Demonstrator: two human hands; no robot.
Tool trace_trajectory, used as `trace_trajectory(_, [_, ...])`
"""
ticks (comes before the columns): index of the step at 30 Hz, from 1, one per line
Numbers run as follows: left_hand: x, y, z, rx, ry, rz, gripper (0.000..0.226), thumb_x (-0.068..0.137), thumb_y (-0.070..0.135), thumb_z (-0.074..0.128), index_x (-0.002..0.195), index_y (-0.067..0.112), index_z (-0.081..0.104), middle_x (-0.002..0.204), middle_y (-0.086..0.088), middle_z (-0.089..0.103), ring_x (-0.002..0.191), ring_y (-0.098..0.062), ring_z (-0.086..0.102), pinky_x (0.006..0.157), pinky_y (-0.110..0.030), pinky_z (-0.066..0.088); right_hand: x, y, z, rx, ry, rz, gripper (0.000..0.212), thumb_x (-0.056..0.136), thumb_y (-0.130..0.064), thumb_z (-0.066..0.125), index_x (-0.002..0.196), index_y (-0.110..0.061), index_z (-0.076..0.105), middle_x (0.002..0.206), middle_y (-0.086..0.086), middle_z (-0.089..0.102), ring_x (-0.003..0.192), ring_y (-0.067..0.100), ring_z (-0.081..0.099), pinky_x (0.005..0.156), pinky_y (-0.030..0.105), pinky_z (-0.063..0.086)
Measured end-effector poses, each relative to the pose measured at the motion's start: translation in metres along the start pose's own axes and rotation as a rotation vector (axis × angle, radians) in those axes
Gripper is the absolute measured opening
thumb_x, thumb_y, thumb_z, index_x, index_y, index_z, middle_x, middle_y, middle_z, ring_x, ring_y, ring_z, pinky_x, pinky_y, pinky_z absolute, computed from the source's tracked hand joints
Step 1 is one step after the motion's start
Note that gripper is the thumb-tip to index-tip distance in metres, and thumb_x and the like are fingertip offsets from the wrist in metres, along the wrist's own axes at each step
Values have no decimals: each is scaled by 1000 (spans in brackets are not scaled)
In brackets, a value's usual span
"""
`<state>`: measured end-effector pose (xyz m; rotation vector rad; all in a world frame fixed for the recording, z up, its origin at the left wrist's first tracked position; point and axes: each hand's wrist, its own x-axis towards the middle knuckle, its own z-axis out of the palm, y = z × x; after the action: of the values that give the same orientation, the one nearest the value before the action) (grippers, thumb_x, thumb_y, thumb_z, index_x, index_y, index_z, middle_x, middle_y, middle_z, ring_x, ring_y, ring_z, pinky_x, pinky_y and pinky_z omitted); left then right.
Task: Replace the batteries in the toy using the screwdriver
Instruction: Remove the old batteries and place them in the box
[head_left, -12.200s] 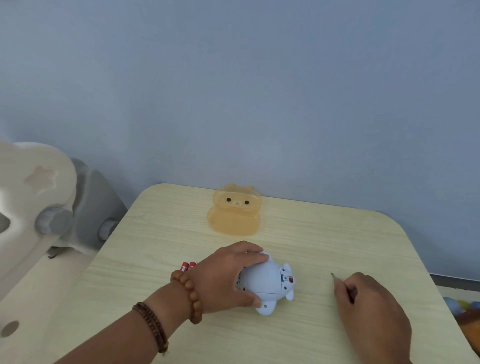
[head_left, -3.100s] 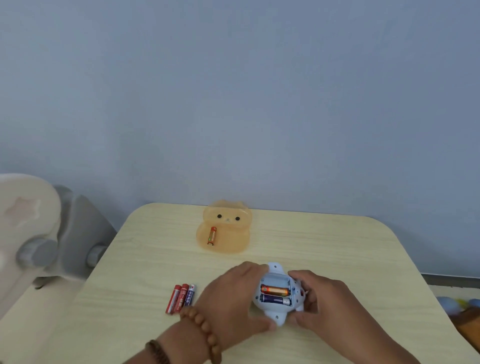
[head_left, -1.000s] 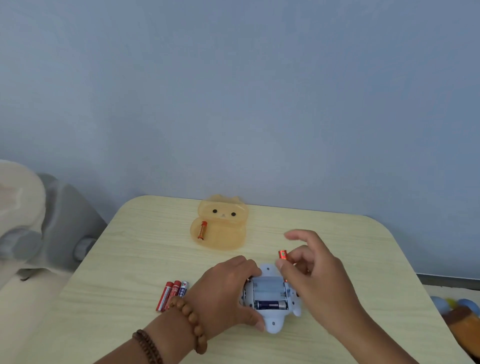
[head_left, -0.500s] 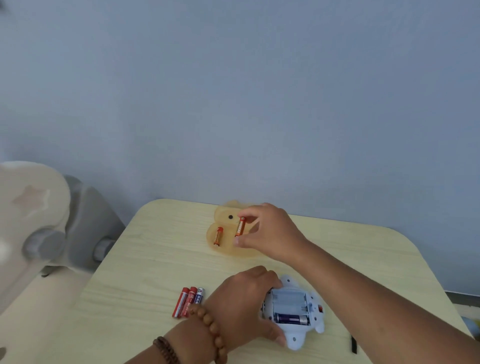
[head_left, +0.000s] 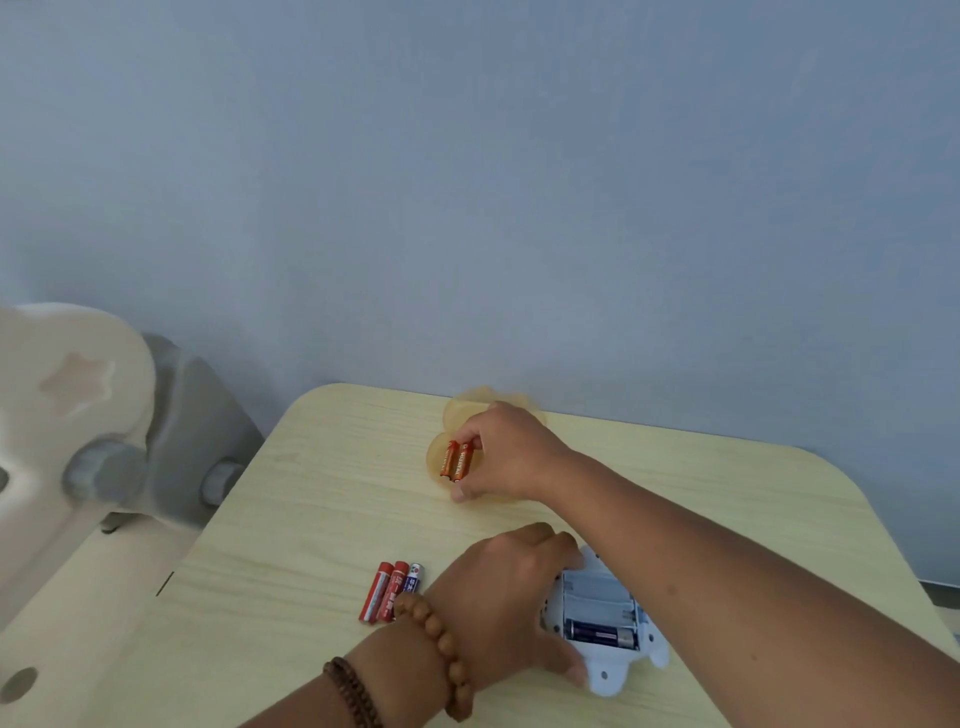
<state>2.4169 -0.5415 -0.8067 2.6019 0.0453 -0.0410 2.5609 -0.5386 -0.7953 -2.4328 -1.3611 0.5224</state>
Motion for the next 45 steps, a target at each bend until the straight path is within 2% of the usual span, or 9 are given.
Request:
trace_trajectory(4, [0, 0, 0, 1, 12, 11, 79, 62, 55, 83, 128, 26, 49, 117, 9, 56, 101, -11, 56, 87, -34, 51, -1, 4, 4, 47, 13, 2, 75, 60, -43, 93, 128, -26, 65, 125, 0, 59, 115, 18, 59, 97, 42, 54])
trace_trajectory(7, [2, -2, 1, -8, 7, 11, 80, 60, 56, 83, 127, 27, 50, 115, 9, 57, 99, -10, 57, 86, -34, 51, -9, 4, 1, 104, 26, 3, 77, 64, -42, 91, 134, -27, 60, 129, -2, 56, 118, 16, 57, 100, 42, 52])
trace_trajectory(14, [1, -9, -4, 9, 24, 0, 70, 60, 53, 83, 118, 30, 51, 106, 12, 57, 89, -8, 55, 81, -30, 50, -116, 38, -24, 480, 357, 19, 44, 87, -33, 75, 129, -40, 63, 125, -24, 59, 112, -4, 58, 91, 24, 52])
trace_trajectory(19, [-1, -6, -3, 26, 29, 18, 70, 65, 52, 81, 122, 30, 48, 108, 13, 55, 93, -8, 53, 83, -30, 48, -202, 78, 22, 472, 187, 50, 87, 62, -47, 92, 138, -54, 49, 148, -34, 41, 136, -9, 44, 110, 20, 39])
trace_trajectory(23, [-3, -3, -2, 30, 34, 34, 71, 66, 49, 81, 125, 31, 46, 111, 13, 55, 97, -6, 51, 87, -29, 47, -207, 86, 47, 464, 347, 29, 95, 62, -16, 94, 133, -61, 48, 133, -31, 60, 121, -3, 60, 97, 5, 42])
trace_trajectory(26, [-4, 1, -4, 4, 45, 24, 74, 64, 55, 79, 128, 33, 46, 115, 16, 55, 102, -4, 51, 92, -28, 46, -205, 87, 48, 442, 401, 27, 98, 60, -10, 95, 128, -65, 51, 128, -33, 62, 115, -6, 63, 90, 2, 42])
trace_trajectory(31, [-6, 20, 1, 31, 188, -66, 56, 72, 65, 62, 118, 36, 48, 103, 19, 57, 90, -1, 53, 82, -21, 45, -205, 85, 52, 468, 388, 31, 79, 64, -25, 86, 131, -53, 55, 130, -30, 61, 117, -2, 62, 93, 5, 44])
trace_trajectory(35, [-3, 30, 17, 92, 294, -138, 59, 68, 69, 44, 116, 34, 50, 102, 17, 59, 92, -7, 54, 87, -28, 46, -204, 84, 51, 495, 395, 49, 73, 61, -36, 79, 130, -48, 59, 127, -31, 62, 115, -3, 63, 91, 4, 44])
trace_trajectory(45, [-2, 46, 18, 110, 268, -275, 47, 66, 62, 52, 97, 33, 34, 91, 14, 51, 82, -11, 49, 76, -29, 47, -198, 82, 53, 446, 401, 39, 74, 70, -12, 84, 131, -46, 61, 123, -25, 65, 113, 0, 64, 91, 9, 47])
